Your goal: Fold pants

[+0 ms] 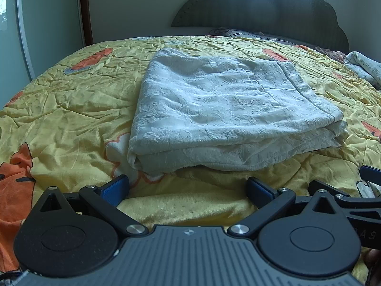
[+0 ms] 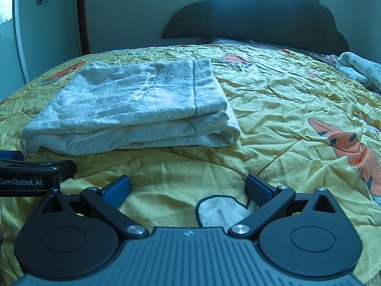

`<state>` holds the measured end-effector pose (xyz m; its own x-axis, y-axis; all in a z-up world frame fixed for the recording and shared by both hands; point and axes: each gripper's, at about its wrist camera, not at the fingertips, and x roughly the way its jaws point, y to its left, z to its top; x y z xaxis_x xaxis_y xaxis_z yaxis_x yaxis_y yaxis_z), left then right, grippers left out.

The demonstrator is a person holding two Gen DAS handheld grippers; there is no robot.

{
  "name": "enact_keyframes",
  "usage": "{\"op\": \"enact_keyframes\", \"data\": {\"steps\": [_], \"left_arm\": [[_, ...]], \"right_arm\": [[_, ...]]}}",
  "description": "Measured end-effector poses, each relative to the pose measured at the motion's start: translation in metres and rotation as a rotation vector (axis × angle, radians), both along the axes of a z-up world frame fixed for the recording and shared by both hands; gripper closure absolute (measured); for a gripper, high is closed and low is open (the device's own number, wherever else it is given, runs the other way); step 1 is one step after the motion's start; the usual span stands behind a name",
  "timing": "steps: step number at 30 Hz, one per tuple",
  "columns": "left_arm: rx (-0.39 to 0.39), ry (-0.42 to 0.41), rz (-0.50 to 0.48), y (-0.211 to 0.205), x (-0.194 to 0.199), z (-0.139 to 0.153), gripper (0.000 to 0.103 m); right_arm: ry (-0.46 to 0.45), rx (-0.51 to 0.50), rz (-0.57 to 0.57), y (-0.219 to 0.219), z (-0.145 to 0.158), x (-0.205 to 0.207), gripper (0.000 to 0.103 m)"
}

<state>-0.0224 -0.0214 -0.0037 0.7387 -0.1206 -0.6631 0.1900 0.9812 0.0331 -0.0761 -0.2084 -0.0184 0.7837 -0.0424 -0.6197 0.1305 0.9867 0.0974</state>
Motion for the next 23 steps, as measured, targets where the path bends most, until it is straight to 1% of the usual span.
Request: {"op": "enact_keyframes", "data": {"steps": [9,14,20,23], "left_arm": [[-0.015,-0.006,-0.004,0.0003,-0.0020,0.0006,0.000],[-0.010,-0.040,0.020,0.0016,-0.0076,0.0026,0.000],[-0.012,-0.005,0.028,0.0033,-0.0026,0.0012,0.000],[-0.003,-0.005,0.031,0.0020,-0.0034,0.0010,0.000]], "right_arm": [[0.000,0.000,0.000,0.0000,0.0000,0.0001,0.000],[0.000,0.000,0.000,-0.0003,0.0000,0.0000,0.000],[0.000,0.001,-0.001,-0.0001,0.0000,-0.0001,0.000],[0.000,0.002,0.000,0.0002,0.0002,-0.0004,0.000]]}}
